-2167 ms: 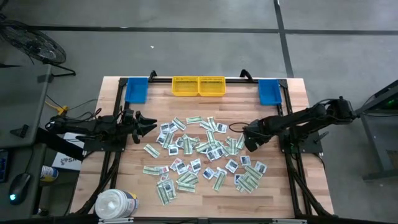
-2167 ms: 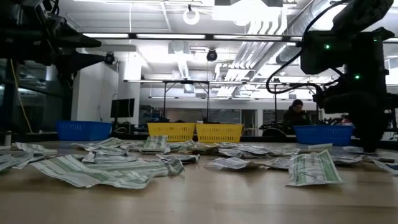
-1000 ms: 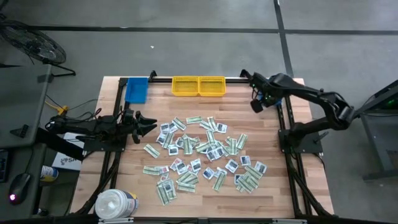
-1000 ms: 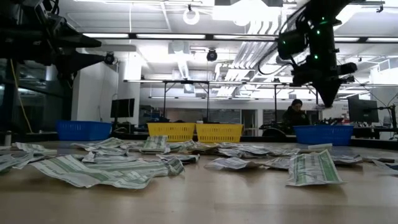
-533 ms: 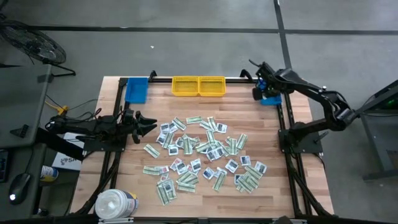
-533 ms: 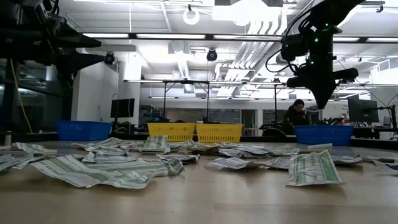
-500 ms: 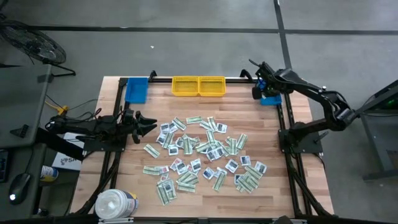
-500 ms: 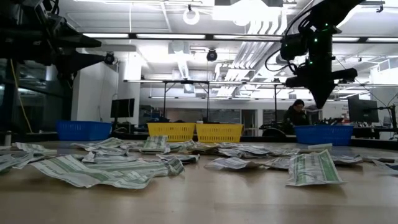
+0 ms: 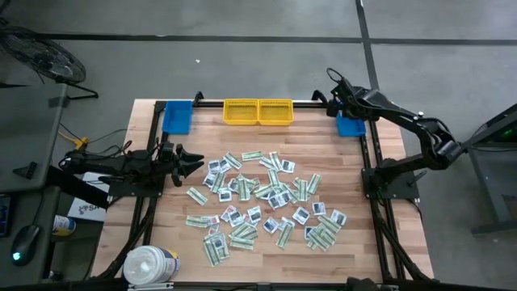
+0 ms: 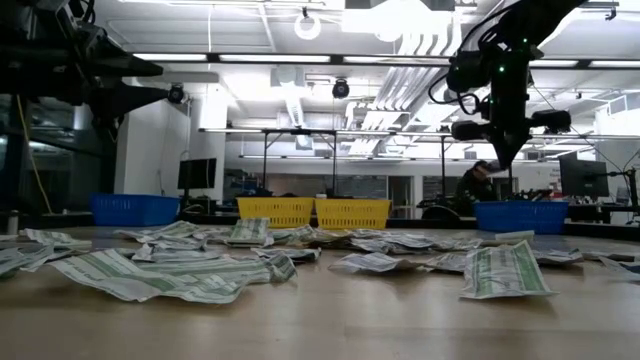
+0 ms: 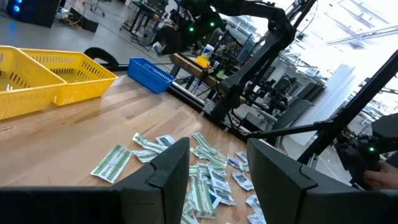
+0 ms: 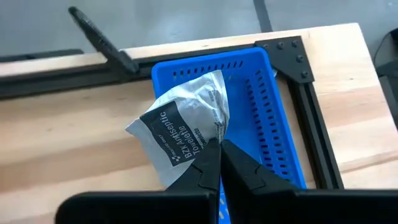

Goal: Pick & Place First Aid Supplies
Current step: Put the black towelette pack into the right blue bin

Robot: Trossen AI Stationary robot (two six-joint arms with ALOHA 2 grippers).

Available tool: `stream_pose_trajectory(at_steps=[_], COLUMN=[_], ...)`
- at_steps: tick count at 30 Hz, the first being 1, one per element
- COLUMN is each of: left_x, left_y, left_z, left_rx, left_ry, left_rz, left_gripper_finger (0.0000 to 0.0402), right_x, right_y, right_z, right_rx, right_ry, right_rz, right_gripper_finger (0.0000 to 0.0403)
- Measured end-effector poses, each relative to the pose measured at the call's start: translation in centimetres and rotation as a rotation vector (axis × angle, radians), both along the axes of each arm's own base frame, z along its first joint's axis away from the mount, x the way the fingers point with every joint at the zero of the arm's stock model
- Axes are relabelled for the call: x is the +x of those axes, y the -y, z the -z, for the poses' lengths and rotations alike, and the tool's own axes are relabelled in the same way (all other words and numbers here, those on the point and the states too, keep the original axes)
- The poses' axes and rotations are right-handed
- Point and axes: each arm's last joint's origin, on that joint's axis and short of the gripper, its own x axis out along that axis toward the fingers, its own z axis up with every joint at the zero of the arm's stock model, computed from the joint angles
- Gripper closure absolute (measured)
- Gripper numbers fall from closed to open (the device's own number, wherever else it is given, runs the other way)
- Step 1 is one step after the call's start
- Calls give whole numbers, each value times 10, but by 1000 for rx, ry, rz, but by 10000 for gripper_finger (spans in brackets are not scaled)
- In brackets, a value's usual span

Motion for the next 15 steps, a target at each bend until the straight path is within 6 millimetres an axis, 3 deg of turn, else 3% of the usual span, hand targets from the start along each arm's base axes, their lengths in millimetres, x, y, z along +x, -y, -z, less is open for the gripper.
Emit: stream_pose_trajectory(at_steps=[5, 15], left_x=[0, 0], left_y=[0, 0], left_z=[0, 0], left_rx=[0, 0], left_ry=[0, 0], left_rz=[0, 0], left_gripper_finger=[240, 240], right_x=[4, 8], right_y=[1, 3], right_z=[9, 60], right_rx=[-19, 46], right_ry=[-23, -165], right_rz=[106, 271], right_gripper_finger=[403, 403])
